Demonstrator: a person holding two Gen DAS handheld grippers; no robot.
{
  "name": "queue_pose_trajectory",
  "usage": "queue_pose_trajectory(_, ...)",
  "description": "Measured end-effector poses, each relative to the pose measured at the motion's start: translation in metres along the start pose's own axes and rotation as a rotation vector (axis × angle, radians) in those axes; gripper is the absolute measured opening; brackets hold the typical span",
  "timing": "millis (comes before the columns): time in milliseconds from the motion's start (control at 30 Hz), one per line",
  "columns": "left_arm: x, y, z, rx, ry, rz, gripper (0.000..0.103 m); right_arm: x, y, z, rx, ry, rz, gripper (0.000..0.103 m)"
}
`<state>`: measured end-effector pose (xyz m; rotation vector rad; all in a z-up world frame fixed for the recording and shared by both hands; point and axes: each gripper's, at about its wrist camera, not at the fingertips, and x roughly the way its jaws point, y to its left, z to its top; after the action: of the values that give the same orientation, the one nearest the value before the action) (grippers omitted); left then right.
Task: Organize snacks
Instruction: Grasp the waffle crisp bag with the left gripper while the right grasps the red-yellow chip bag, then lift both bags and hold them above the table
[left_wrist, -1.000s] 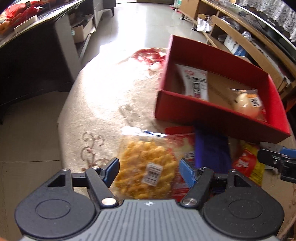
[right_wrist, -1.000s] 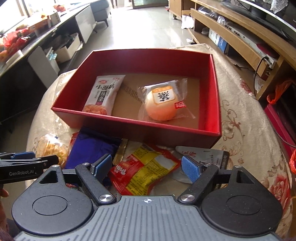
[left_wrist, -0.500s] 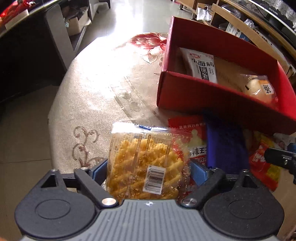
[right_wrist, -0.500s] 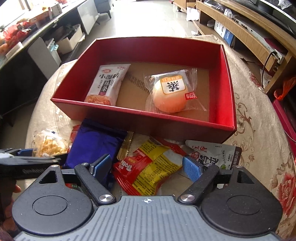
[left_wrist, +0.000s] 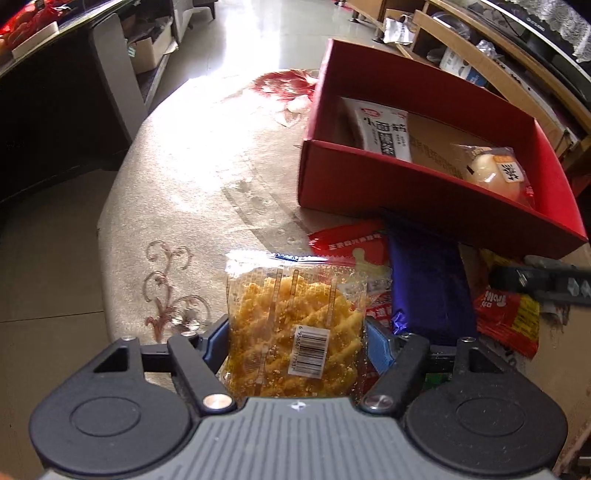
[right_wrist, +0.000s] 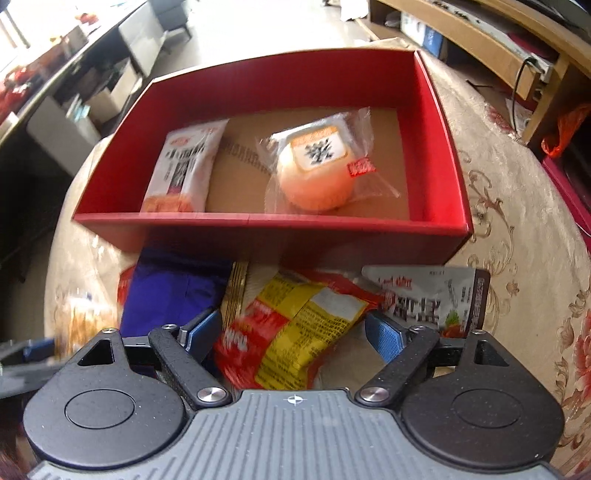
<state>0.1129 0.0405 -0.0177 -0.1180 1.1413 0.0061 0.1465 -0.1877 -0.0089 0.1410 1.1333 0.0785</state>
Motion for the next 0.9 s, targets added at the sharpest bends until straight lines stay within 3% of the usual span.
queue_pose_trajectory(133, 0.001, -0.001, 0.0, 0.002, 0.003, -0.001, 0.069, 0.019, 0.003, 0.003, 0.019, 0.026, -0.035, 0.092)
queue_pose_trajectory(233, 0.001, 0.0, -0.001, 0.0, 0.004, -0.007, 0.069, 0.024, 0.015, 0.002, -0.049, 0.007, -0.08, 0.094)
queue_pose_trajectory(300, 0.001, 0.001, -0.001, -0.001, 0.008, -0.011, 0.069, 0.023, 0.017, 0.0, -0.094, 0.002, -0.106, 0.084)
queue_pose_trajectory(367, 0.001, 0.001, -0.001, 0.006, 0.011, -0.01, 0.069, 0.019, 0.014, -0.003, -0.129, -0.005, -0.114, 0.068)
queue_pose_trajectory(467, 0.0, 0.0, -0.003, 0.01, 0.019, -0.023, 0.069, 0.013, -0.001, -0.011, -0.113, 0.029, -0.073, 0.059)
queue_pose_trajectory(733, -0.004, -0.002, -0.013, 0.022, 0.016, -0.035, 0.07, -0.007, -0.009, -0.048, -0.124, 0.048, -0.033, 0.059)
queue_pose_trajectory(833, 0.0, -0.005, -0.015, 0.022, 0.012, -0.014, 0.075, -0.003, -0.002, -0.054, -0.163, 0.029, -0.061, 0.062)
queue_pose_trajectory(900, 0.003, -0.004, -0.016, 0.012, 0.007, -0.003, 0.084, -0.001, -0.001, -0.053, -0.159, 0.026, -0.052, 0.069)
